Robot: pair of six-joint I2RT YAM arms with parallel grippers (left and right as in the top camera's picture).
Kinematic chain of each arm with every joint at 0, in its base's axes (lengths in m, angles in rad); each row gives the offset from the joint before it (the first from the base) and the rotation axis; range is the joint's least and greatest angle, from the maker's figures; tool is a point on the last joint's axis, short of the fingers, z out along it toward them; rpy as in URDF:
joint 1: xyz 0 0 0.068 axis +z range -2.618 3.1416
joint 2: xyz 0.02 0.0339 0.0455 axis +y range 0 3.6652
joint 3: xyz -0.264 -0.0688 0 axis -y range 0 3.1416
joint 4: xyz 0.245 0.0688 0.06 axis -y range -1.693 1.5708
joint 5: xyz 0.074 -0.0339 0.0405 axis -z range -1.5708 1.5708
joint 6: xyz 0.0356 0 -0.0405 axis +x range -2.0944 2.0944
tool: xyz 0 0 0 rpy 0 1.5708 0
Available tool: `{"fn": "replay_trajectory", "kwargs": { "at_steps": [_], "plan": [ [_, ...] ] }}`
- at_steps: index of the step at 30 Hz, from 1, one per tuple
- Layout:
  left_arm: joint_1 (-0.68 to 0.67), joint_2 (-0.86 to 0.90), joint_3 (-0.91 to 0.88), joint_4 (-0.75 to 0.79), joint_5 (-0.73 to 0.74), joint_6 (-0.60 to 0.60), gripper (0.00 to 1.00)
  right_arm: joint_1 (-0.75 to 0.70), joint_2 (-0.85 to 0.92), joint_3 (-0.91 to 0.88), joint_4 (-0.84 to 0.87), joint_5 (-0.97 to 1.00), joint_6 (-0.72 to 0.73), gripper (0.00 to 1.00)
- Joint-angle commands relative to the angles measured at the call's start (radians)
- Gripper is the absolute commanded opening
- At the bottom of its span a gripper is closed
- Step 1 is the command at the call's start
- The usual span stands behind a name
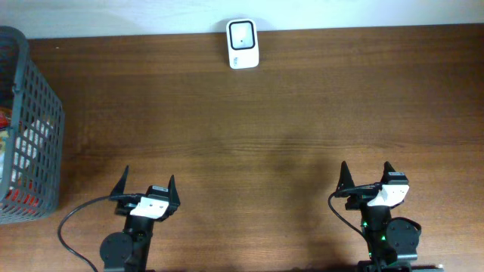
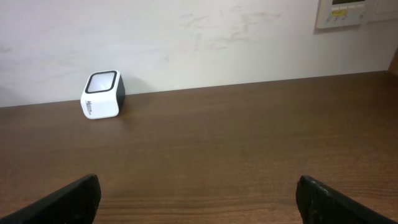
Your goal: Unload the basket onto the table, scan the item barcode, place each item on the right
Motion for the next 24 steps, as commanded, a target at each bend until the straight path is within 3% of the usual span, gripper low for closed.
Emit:
{"fn": "replay_trajectory", "kwargs": {
  "at_steps": [1, 10, 15, 20, 22, 24],
  "plan": [
    [-0.004, -0.001, -0.003, -0.001, 0.024, 0.016, 0.99, 0.005, -0.005, -0.009, -0.003, 0.011, 0.003, 0.99],
    [-0.004, -0.001, -0.003, 0.011, 0.071, 0.016, 0.99, 0.005, -0.005, -0.009, -0.003, 0.011, 0.003, 0.99],
    [-0.004, 0.003, 0.068, 0.036, 0.096, -0.090, 0.99, 0.005, -0.005, -0.009, -0.003, 0.012, 0.003, 0.99],
    [-0.004, 0.390, 0.482, -0.023, 0.138, -0.131, 0.99, 0.005, -0.005, -0.009, -0.003, 0.011, 0.003, 0.99],
    [-0.004, 0.734, 0.839, -0.216, 0.199, -0.157, 0.99, 0.005, -0.005, -0.009, -0.003, 0.011, 0.003, 0.99],
    [-0.004, 1.134, 1.336, -0.572, 0.320, -0.157, 0.99, 0.005, -0.005, -0.009, -0.003, 0.011, 0.003, 0.99]
  ]
}}
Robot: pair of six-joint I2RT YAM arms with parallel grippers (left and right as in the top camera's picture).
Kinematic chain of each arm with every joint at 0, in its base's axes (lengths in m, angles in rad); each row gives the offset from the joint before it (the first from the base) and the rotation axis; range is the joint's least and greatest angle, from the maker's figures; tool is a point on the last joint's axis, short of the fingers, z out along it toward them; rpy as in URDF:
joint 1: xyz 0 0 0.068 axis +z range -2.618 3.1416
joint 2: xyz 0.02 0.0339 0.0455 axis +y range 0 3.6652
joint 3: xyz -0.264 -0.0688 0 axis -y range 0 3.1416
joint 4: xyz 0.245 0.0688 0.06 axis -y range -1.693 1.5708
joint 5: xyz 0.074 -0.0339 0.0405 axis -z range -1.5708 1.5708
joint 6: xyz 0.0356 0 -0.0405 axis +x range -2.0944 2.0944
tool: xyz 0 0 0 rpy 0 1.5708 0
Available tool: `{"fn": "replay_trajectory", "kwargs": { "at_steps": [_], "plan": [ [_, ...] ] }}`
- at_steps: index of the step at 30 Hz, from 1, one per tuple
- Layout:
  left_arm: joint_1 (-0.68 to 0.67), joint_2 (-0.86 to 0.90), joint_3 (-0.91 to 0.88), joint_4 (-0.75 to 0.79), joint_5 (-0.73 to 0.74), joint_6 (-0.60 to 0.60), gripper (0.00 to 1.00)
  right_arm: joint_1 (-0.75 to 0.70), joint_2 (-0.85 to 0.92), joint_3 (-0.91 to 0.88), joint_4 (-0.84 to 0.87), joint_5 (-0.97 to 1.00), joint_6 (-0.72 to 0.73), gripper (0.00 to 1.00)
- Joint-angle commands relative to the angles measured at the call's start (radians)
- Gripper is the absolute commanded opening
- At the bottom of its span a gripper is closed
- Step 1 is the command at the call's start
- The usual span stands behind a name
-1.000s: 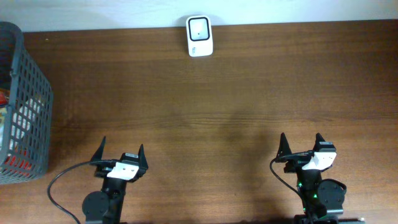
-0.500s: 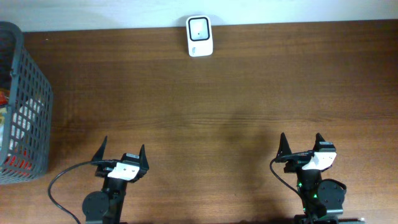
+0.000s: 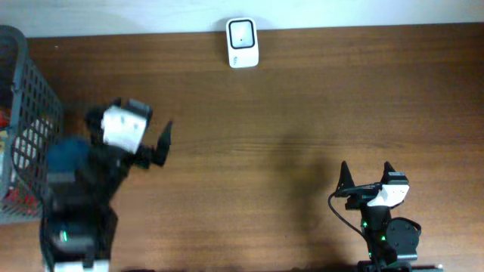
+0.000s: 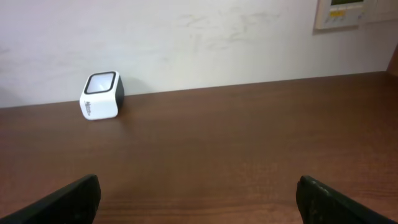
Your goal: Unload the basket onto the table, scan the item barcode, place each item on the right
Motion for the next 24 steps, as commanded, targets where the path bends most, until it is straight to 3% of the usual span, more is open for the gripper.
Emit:
{"fn": "replay_trajectory", "kwargs": {
  "at_steps": [1, 3, 4, 8, 10, 11, 12, 14, 17, 19, 24],
  "plan": [
    [-0.003, 0.380, 0.500, -0.327, 0.163, -0.017, 0.99, 0.005, -0.006, -0.009, -0.006, 0.008, 0.003, 0.99],
    [-0.003, 0.635, 0.845, -0.557, 0.216, -0.018, 0.99, 0.005, -0.006, -0.009, -0.006, 0.008, 0.003, 0.99],
    [-0.003, 0.689, 0.913, -0.581, 0.229, -0.018, 0.99, 0.005, -0.006, -0.009, -0.006, 0.008, 0.003, 0.99],
    [-0.003, 0.728, 0.929, -0.573, 0.228, -0.009, 0.99, 0.005, -0.006, -0.009, -0.006, 0.008, 0.003, 0.99],
    [0.018, 0.726, 0.934, -0.525, 0.114, -0.032, 0.98, 0.005, -0.006, -0.009, -0.006, 0.008, 0.003, 0.99],
    [0.082, 0.726, 0.970, -0.502, -0.161, -0.311, 1.00, 0.005, -0.006, -0.009, -0.006, 0.008, 0.003, 0.99],
    [0.158, 0.726, 1.002, -0.505, -0.293, -0.444, 1.00, 0.005, -0.006, -0.009, -0.006, 0.009, 0.003, 0.99],
    [0.325, 0.727, 1.014, -0.472, -0.390, -0.534, 1.00, 0.005, -0.006, -0.009, -0.006, 0.008, 0.003, 0.99],
    [0.566, 0.777, 1.014, -0.465, -0.389, -0.520, 0.94, 0.005, -0.006, -0.009, -0.006, 0.008, 0.003, 0.99],
    [0.640, 0.831, 1.014, -0.476, -0.389, -0.470, 0.94, 0.005, -0.006, -0.009, -0.006, 0.008, 0.003, 0.99],
    [0.707, 1.098, 1.014, -0.517, -0.378, -0.060, 0.85, 0.005, -0.006, -0.009, -0.006, 0.009, 0.003, 0.99]
  ]
}}
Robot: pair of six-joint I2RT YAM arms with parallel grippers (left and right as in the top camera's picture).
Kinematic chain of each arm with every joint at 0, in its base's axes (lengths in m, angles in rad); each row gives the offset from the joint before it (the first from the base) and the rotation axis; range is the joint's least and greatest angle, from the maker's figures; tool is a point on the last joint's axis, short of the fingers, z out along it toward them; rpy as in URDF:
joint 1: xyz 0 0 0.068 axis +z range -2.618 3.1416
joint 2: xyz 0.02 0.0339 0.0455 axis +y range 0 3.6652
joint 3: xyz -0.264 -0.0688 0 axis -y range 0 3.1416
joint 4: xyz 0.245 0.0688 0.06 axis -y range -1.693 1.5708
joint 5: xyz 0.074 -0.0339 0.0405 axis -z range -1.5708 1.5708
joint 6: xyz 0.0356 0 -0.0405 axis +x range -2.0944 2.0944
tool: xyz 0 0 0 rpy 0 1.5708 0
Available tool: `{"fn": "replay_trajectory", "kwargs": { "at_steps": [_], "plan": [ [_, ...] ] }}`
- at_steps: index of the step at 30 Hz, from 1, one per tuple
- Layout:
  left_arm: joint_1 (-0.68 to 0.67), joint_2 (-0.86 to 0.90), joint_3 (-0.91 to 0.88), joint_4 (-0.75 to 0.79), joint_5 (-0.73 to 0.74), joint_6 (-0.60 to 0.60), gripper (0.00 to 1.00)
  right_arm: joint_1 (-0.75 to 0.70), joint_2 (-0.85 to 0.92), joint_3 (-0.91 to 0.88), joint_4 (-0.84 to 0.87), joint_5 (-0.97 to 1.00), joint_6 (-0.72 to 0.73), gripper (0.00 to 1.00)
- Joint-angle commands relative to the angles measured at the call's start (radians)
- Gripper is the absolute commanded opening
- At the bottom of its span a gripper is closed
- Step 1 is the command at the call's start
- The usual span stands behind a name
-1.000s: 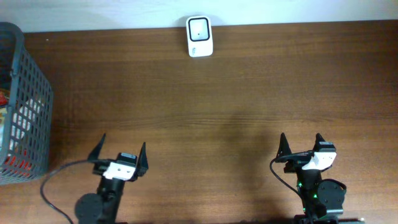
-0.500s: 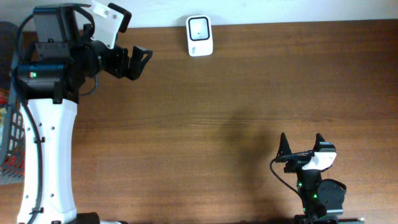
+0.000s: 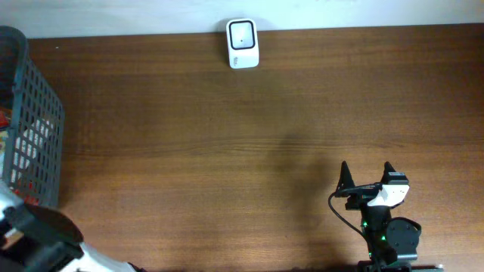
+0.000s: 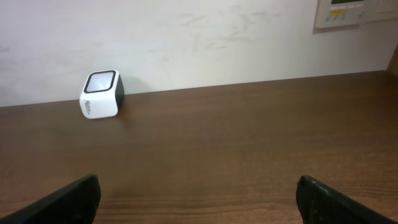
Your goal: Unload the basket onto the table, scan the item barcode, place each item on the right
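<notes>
A white barcode scanner [image 3: 242, 34] with a dark window stands at the table's far edge, and the right wrist view shows the scanner [image 4: 102, 94] at upper left. Red and white items [image 3: 13, 147] lie inside the grey wire basket [image 3: 41, 113] at the left edge. My right gripper [image 3: 366, 172] rests near the front right. It is open and nothing is between the fingertips [image 4: 198, 184]. Only a blurred black and white part of the left arm [image 3: 34, 238] shows in the bottom left corner. Its fingers are out of view.
A brown wooden table [image 3: 265, 128] runs back to a pale wall. A beige wall panel [image 4: 345, 12] hangs at the upper right in the right wrist view. The basket's tall wire side stands along the left edge.
The left arm was blurred beside the basket at mid-left with its fingers apart. Now only part of it shows in the bottom left corner. The right arm has not moved.
Both arms rested at the front edge with open grippers. Then the left arm was up by the basket at mid-left. Now it sits mostly out of frame at the bottom left. The scanner and the right arm have stayed put.
</notes>
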Motion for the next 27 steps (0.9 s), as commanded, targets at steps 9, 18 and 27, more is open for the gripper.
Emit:
{"fn": "replay_trajectory", "kwargs": {
  "at_steps": [9, 18, 27],
  "plan": [
    [0.085, 0.282, 0.005, -0.156, 0.110, 0.326, 0.84, 0.005, -0.007, -0.008, -0.003, 0.008, 0.003, 0.99],
    [0.088, 0.387, 0.003, -0.192, 0.163, 0.327, 0.00, 0.005, -0.007, -0.008, -0.003, 0.008, 0.003, 0.98],
    [0.086, 0.381, 0.491, -0.378, 0.177, -0.051, 0.00, 0.005, -0.007, -0.008, -0.003, 0.008, 0.003, 0.99]
  ]
}}
